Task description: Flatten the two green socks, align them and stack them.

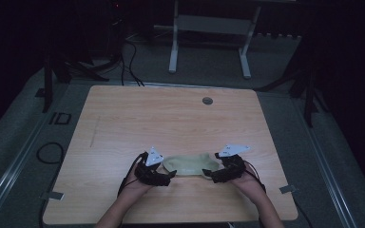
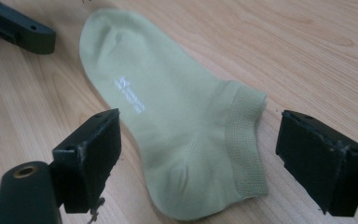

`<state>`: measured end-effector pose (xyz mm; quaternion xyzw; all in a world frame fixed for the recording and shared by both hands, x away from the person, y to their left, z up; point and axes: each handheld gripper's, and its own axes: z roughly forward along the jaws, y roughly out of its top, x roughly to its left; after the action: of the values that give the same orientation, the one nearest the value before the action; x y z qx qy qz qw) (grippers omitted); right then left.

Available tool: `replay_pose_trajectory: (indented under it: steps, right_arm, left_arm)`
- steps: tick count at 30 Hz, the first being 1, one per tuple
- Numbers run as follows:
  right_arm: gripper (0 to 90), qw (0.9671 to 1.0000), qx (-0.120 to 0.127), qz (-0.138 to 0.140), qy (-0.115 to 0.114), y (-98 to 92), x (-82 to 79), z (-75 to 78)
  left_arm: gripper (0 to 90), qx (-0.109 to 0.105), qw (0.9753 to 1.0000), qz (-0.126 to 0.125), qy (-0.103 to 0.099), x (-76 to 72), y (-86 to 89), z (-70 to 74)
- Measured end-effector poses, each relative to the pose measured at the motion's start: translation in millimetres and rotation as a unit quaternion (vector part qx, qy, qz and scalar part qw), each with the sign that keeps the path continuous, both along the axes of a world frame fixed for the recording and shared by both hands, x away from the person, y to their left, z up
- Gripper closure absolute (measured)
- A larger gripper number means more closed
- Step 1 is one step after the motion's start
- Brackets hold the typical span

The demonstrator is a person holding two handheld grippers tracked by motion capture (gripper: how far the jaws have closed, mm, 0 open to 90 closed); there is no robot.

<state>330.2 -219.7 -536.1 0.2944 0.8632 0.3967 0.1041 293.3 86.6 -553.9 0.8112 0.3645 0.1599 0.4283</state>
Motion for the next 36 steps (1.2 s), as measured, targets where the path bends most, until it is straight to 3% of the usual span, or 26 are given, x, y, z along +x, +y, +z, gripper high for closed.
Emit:
replay_pose_trajectory:
  steps: [5, 7, 9, 11, 14, 19, 31, 36]
  right_arm:
    - [14.2, 0.9988, 0.035, -0.032, -0.012, -4.5, -0.7, 0.1]
    - [14.2, 0.9983, 0.038, -0.043, -0.013, -5.8, 0.1, 0.3]
    - [14.2, 0.9979, 0.043, -0.046, -0.012, -6.8, 0.1, 1.0]
    - [14.2, 0.998, 0.04, -0.045, -0.017, -6.8, -0.7, 0.8]
    - [14.2, 0.9984, 0.029, -0.044, -0.021, -6.6, -1.8, 0.2]
    - [14.2, 0.9979, 0.03, -0.053, -0.024, -10.2, -1.3, -0.7]
    - [14.3, 0.9969, 0.023, -0.068, -0.031, -19.3, 0.0, -1.1]
    - [14.2, 0.9966, 0.018, -0.074, -0.031, -28.8, -2.8, -1.8]
  left_arm:
    - [14.4, -0.044, 0.9988, 0.022, 0.0, -2.0, 11.2, -0.9]
    - [14.4, -0.073, 0.9967, 0.035, 0.002, -1.7, 17.3, -0.3]
    - [14.4, -0.086, 0.9949, 0.051, -0.011, -3.2, 22.2, 1.1]
    - [14.4, -0.073, 0.9948, 0.067, -0.023, -4.8, 24.8, 2.5]
    - [14.1, -0.068, 0.9943, 0.078, -0.025, -7.0, 28.8, 3.6]
    - [11.4, -0.057, 0.9927, 0.103, -0.03, -10.4, 35.9, 2.0]
    - [8.2, -0.05, 0.9921, 0.113, -0.023, -14.9, 47.7, -4.0]
    - [4.2, -0.031, 0.9942, 0.101, -0.021, -20.0, 53.8, -5.3]
